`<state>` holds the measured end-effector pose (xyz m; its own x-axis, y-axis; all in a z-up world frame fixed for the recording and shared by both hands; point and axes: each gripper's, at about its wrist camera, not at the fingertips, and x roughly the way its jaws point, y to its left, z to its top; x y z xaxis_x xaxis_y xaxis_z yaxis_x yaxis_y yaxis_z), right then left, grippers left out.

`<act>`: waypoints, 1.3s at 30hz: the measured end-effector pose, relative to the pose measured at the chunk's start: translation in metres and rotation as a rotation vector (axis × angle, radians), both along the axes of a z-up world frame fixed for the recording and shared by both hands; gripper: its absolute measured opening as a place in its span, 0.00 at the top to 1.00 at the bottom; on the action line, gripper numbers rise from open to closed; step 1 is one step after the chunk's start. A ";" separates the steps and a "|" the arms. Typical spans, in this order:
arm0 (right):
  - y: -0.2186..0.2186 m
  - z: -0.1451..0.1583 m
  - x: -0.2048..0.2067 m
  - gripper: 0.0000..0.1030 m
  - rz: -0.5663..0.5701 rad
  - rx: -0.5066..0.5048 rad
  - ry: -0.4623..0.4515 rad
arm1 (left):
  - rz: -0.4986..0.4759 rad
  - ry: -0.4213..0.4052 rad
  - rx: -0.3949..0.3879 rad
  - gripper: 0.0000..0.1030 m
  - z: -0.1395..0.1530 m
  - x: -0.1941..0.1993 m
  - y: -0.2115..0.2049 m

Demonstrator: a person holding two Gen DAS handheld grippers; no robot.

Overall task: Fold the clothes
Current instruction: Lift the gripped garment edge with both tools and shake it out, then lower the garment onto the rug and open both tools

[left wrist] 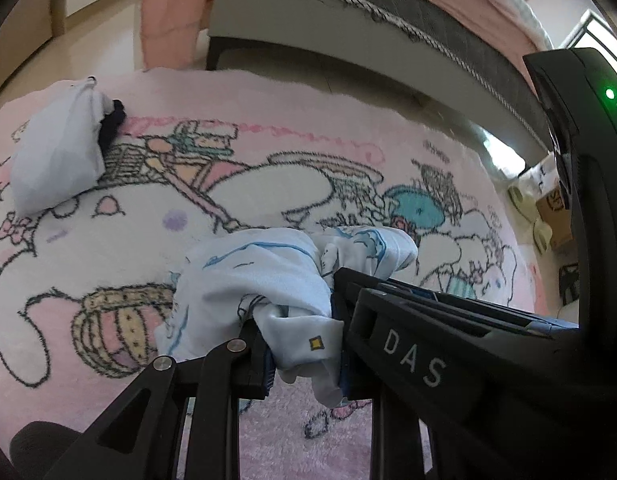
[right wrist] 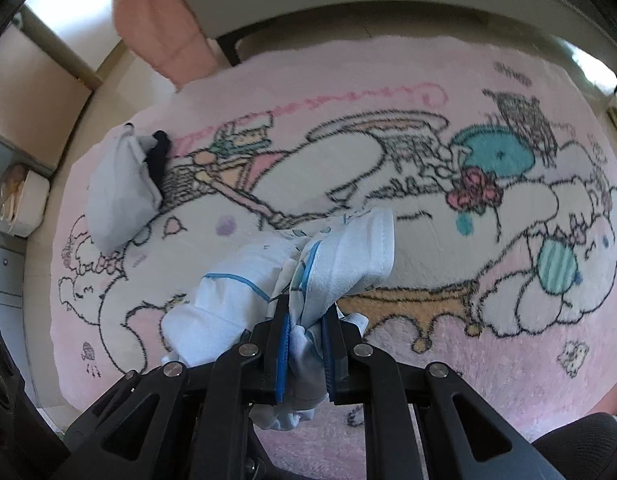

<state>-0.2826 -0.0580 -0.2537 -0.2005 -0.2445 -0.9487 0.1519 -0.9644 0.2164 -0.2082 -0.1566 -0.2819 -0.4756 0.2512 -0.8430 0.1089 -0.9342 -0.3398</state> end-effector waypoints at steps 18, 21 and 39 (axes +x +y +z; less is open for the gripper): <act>0.044 -0.079 0.001 0.88 -0.061 0.010 -0.149 | -0.079 -0.168 -0.016 0.80 -0.071 -0.006 0.044; 0.046 -0.096 0.006 0.88 -0.056 0.030 -0.186 | -0.090 -0.210 -0.021 0.80 -0.085 -0.002 0.046; 0.039 -0.133 0.017 0.86 0.007 0.118 -0.220 | -0.062 -0.312 0.046 0.77 -0.124 0.008 0.033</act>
<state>-0.2659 -0.0187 -0.3866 0.0150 -0.1301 -0.9914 0.1203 -0.9841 0.1309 -0.2000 -0.1234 -0.4061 -0.1787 0.3125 -0.9329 0.1577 -0.9268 -0.3407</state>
